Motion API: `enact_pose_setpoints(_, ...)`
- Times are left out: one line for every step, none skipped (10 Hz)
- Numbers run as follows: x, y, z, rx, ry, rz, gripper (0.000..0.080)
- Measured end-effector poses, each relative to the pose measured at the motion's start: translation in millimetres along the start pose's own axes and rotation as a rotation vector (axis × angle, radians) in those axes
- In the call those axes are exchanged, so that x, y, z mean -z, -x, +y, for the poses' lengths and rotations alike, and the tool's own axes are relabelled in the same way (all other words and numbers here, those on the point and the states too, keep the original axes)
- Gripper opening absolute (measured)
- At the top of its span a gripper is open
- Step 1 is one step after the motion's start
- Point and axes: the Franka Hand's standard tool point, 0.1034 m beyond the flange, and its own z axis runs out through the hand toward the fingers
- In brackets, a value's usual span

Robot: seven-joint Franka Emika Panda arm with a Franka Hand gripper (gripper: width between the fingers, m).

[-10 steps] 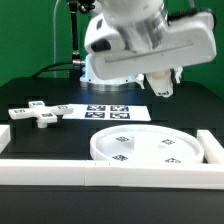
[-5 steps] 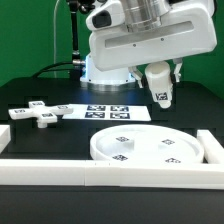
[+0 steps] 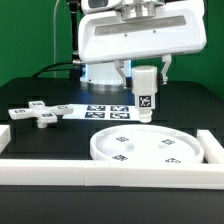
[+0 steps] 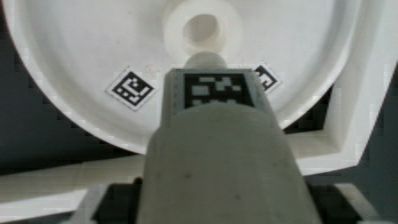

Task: Assemble round table

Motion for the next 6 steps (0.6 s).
enact_pose_setpoints(-1.8,1.5,1.7,0.007,0.015,0.063,0.0409)
enact_pose_setpoints(-5.8,7.3,-5.1,0.017,0.007,0.038,0.0409)
enact_pose_setpoints(-6.7,8.2,-9.0,0.026,0.005,0.038,0.0409)
enact_pose_setpoints(-10.0,11.2,-12.2,0.032,0.003,0.031,0.0409)
enact_pose_setpoints(-13.1,14.2,-16.6,0.039,0.0,0.025,0.0409)
enact_pose_setpoints(-15.1,16.7,-19.3,0.044,-0.001,0.02,0.0409)
